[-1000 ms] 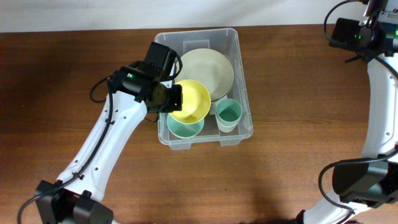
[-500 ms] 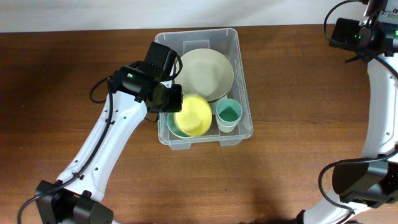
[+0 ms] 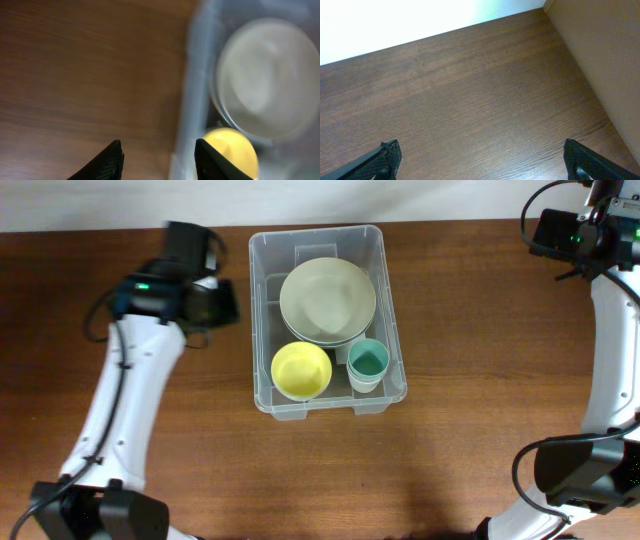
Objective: Pack container
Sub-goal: 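Withdraw the left gripper up and left away from the bin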
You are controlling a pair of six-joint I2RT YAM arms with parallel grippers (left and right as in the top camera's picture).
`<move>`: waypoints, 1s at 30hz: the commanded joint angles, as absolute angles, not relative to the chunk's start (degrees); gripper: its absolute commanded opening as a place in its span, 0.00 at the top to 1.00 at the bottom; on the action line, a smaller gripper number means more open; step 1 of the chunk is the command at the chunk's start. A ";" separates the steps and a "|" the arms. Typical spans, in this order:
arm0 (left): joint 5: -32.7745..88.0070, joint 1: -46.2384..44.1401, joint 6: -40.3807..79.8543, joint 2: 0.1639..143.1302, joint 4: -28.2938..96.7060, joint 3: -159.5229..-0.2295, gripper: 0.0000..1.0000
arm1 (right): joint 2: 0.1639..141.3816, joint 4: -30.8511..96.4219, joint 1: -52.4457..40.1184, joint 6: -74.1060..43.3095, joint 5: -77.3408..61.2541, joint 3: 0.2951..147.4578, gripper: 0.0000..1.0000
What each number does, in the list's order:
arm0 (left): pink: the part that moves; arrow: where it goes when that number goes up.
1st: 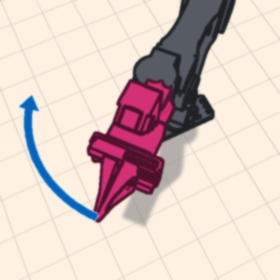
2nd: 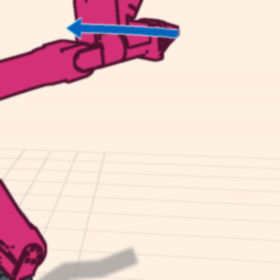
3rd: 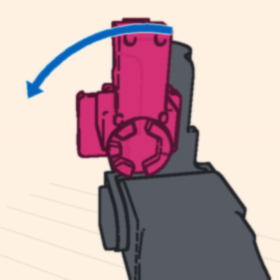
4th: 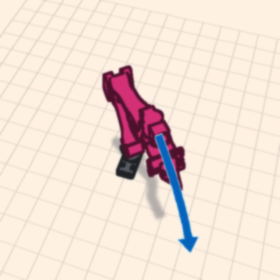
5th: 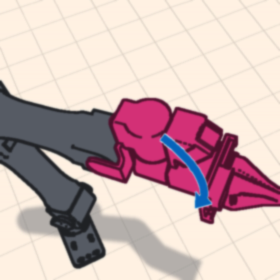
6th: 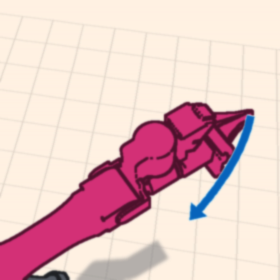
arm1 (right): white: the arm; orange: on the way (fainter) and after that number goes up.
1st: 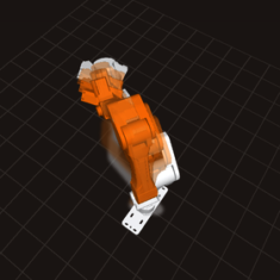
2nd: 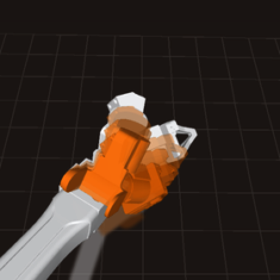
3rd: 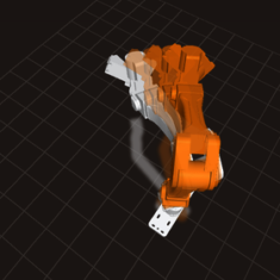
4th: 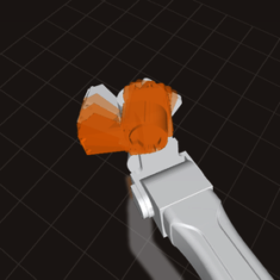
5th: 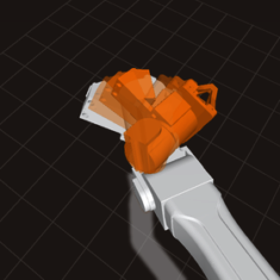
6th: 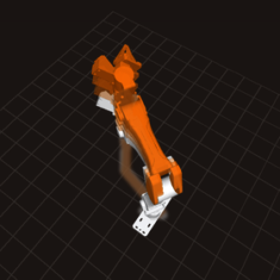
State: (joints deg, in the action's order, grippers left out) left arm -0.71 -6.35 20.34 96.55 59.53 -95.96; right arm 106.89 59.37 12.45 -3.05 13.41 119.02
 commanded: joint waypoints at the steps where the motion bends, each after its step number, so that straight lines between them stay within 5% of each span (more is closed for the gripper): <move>1: -1.32 0.40 20.29 96.75 58.19 -97.12 0.51 | 106.89 59.22 12.40 -3.66 13.28 119.00 0.01; 5: -1.32 5.08 20.29 96.75 56.55 -97.12 0.43 | 106.89 59.22 12.40 -3.66 13.28 119.00 0.01; 8: -1.32 6.28 20.27 96.75 56.60 -97.12 0.21 | 106.89 59.22 12.40 -3.66 13.28 119.00 0.01; 9: -1.34 6.33 20.27 96.75 56.60 -97.12 0.00 | 106.89 59.22 12.40 -3.66 13.28 119.00 0.01; 30: -1.17 6.33 20.27 96.75 56.60 -97.12 0.00 | 106.89 59.22 12.40 -3.66 13.28 119.00 0.01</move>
